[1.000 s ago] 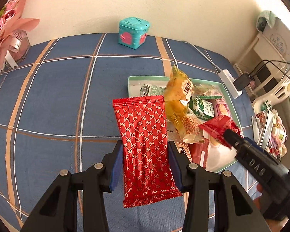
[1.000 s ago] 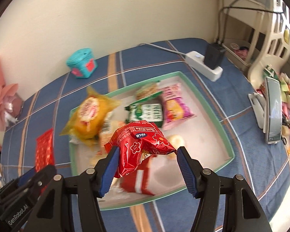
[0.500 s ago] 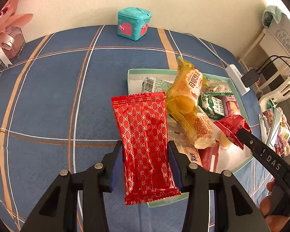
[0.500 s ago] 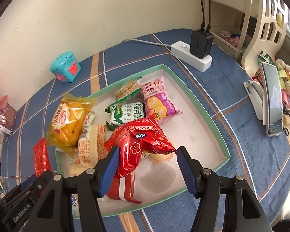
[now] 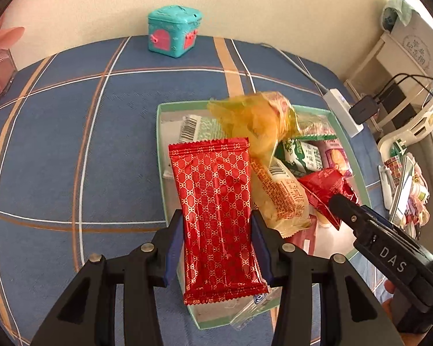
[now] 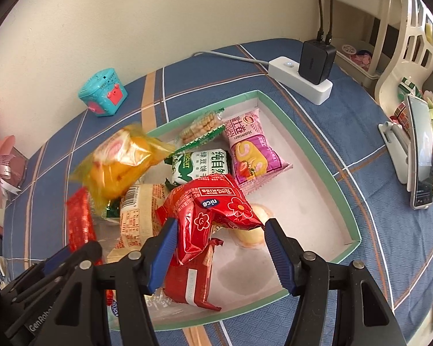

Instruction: Organize snacks

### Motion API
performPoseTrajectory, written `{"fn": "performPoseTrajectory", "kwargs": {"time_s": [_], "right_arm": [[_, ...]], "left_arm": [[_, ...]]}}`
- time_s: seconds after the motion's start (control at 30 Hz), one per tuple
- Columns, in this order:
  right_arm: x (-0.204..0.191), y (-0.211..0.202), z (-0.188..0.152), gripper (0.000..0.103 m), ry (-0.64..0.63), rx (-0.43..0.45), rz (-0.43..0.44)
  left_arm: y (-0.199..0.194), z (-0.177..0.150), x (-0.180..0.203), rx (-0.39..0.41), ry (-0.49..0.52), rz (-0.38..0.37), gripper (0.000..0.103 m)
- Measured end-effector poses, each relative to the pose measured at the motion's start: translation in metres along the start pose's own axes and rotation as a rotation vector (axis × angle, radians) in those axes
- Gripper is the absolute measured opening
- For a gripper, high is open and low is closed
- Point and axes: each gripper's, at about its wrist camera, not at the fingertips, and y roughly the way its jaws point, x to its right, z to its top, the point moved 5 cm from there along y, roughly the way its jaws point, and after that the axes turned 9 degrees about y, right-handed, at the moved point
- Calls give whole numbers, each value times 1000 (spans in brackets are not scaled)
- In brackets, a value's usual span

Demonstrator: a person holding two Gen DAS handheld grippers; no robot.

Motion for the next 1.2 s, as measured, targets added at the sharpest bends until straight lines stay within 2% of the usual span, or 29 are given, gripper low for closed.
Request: {"fn": "performPoseTrajectory", "kwargs": {"time_s": [0.1,0.23,0.27,0.33,0.53,0.73,0.83,1.0,1.2], "right_arm": [[-1,3,-2,66,-5,-11,-3],[-4,6,-4,75,-24,-23,-7],[-4,7,-5,77,-26,-24,-7],[-6,6,-6,86,-37,-22,-3],[-5,-1,-5,100,-25,17,-1],[-9,-8,-5,103,-40,48,15],[-13,-11,-8,103,-53,57,26],[-24,-19,-15,103,-78,78,39],[-37,-30,-30,103,-112,91,59]], "left_arm": [[6,-1,-2,-12,-4,4,46],[12,-2,-9,-21,-31,23,49],[13,-3,-11,-28,-38,18,53],[13,-3,-13,-30,-53,5,67],[5,-6,-23,-19,-96,25,88],[-15,-11,-37,3,-132,51,98],[-26,-14,-47,23,-134,114,99],[-43,-28,-67,37,-107,275,99],[-62,-48,-81,25,-109,337,99]]}}
